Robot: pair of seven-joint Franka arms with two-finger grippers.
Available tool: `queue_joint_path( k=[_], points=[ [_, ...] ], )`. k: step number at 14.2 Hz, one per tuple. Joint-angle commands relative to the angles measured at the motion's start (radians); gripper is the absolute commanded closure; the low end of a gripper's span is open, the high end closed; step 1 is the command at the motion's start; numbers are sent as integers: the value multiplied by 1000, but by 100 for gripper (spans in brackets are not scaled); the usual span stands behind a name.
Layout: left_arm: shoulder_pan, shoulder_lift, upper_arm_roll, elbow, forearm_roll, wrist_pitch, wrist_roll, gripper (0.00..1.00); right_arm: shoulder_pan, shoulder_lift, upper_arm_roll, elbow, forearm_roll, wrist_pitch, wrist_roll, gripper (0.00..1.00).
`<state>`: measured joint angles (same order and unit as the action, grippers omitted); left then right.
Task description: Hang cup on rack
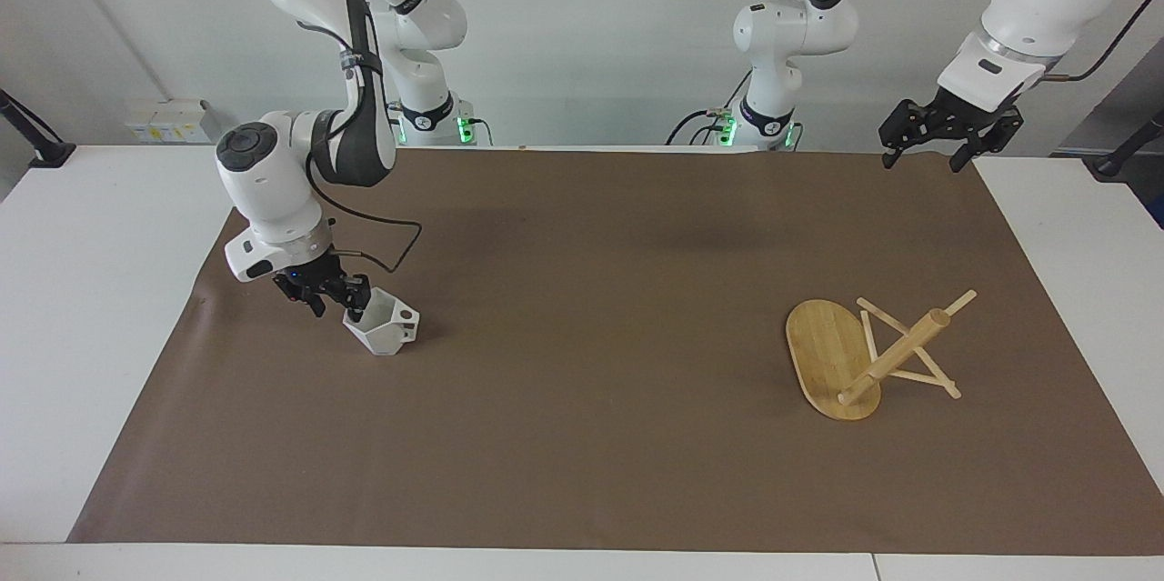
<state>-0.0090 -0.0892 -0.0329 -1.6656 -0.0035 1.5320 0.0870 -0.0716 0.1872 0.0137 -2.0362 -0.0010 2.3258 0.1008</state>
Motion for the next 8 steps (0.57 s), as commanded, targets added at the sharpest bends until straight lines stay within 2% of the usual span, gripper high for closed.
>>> queue_joint_path(
  k=[1,6,8],
  points=[
    [6,-11,-4,-11,14,-9,-1,0,-4,-2,8,-9,16,23,13,52],
    [7,-11,-4,-13,14,-9,-1,0,-4,-2,8,-9,16,23,13,66],
    [7,-11,-4,-13,14,-9,-1,0,-2,-2,8,-9,16,23,13,74]
  ],
)
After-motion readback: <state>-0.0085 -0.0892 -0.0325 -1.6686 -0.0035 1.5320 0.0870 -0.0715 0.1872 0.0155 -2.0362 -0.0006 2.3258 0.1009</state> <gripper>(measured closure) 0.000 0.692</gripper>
